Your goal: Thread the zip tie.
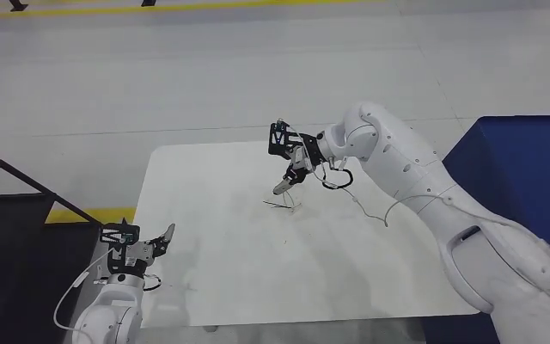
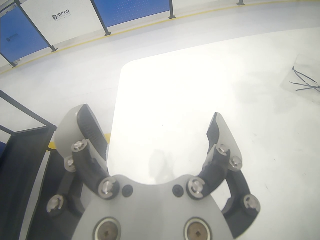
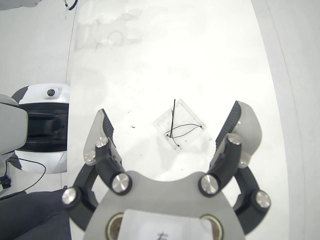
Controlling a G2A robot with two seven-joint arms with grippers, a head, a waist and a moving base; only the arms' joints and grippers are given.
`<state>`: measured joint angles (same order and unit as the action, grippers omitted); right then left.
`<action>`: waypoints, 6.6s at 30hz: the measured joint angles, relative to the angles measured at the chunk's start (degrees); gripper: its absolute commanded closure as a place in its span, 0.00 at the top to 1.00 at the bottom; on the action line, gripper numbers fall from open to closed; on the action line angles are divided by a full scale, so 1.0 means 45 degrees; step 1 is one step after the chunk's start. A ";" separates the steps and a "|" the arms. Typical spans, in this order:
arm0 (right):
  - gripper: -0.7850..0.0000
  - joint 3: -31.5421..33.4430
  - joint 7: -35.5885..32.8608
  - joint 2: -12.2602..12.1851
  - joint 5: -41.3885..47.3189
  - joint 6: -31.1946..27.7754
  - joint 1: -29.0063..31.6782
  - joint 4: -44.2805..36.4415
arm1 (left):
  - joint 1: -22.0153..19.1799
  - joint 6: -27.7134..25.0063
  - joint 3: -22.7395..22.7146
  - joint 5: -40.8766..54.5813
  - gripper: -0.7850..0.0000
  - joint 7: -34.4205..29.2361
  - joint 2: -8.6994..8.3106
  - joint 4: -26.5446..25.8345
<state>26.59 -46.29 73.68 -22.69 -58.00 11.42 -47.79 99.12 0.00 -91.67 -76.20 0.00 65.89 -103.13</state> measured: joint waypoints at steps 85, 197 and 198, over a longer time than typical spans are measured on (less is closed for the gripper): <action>0.00 -0.3744 0.0840 0.5900 -0.5855 0.0000 -0.0114 0.7836 | 0.0000 0.0000 0.0000 0.0000 1.00 0.0000 0.0000 0.0000; 0.00 -0.3441 0.4349 0.3251 -0.4408 0.0000 -0.0082 0.3732 | 0.0000 0.0000 0.0000 0.0000 1.00 0.0000 0.0000 0.0000; 0.00 -0.3521 0.4426 0.2951 -0.4213 0.0000 -0.0037 0.3190 | 0.0000 0.0000 0.0000 0.0000 1.00 0.0000 0.0000 0.0000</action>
<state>10.74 -26.37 86.95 -41.65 -58.00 11.26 -33.44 99.12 0.00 -91.67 -76.20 0.00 65.89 -103.13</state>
